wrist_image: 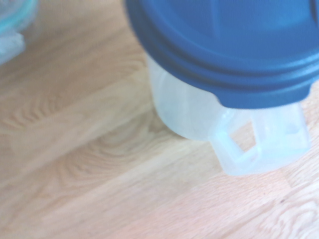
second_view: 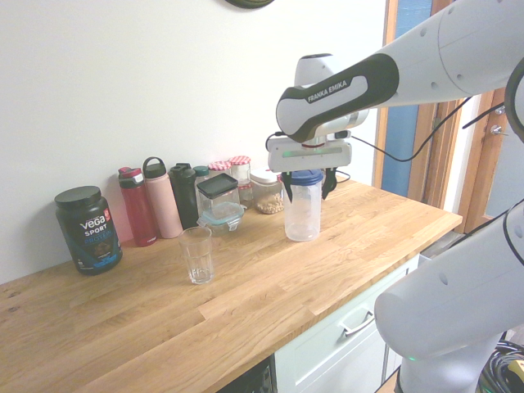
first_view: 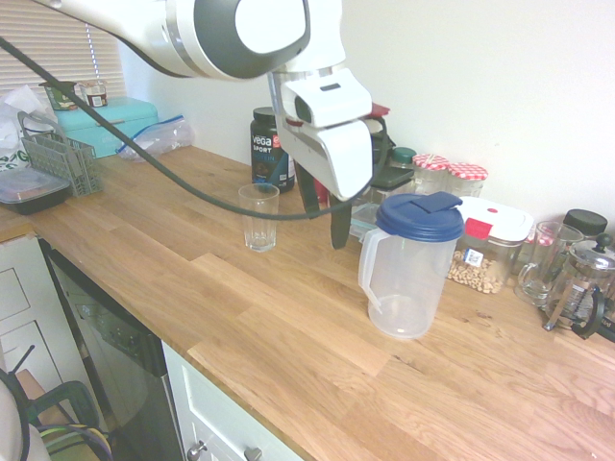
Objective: Pour me some water
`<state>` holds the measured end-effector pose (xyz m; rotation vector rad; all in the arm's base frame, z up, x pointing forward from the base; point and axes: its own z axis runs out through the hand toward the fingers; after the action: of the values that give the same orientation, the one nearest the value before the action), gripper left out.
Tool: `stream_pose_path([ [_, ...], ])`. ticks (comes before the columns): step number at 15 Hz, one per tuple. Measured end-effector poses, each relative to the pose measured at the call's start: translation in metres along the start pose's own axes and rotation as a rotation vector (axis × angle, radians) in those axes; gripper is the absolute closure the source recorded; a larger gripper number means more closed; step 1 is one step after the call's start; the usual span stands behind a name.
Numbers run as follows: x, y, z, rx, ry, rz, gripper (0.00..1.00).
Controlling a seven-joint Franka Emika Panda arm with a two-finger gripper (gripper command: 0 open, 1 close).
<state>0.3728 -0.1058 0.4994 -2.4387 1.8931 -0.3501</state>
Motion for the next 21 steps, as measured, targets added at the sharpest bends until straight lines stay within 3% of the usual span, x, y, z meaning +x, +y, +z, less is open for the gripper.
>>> stream_pose_path([
  [5,0.035,-0.013,0.036,0.093,0.047,-0.129,0.0],
  [6,0.04,-0.015,0.043,0.1,0.057,-0.133,1.0],
  [21,0.039,-0.02,0.061,0.13,0.09,-0.147,1.0],
])
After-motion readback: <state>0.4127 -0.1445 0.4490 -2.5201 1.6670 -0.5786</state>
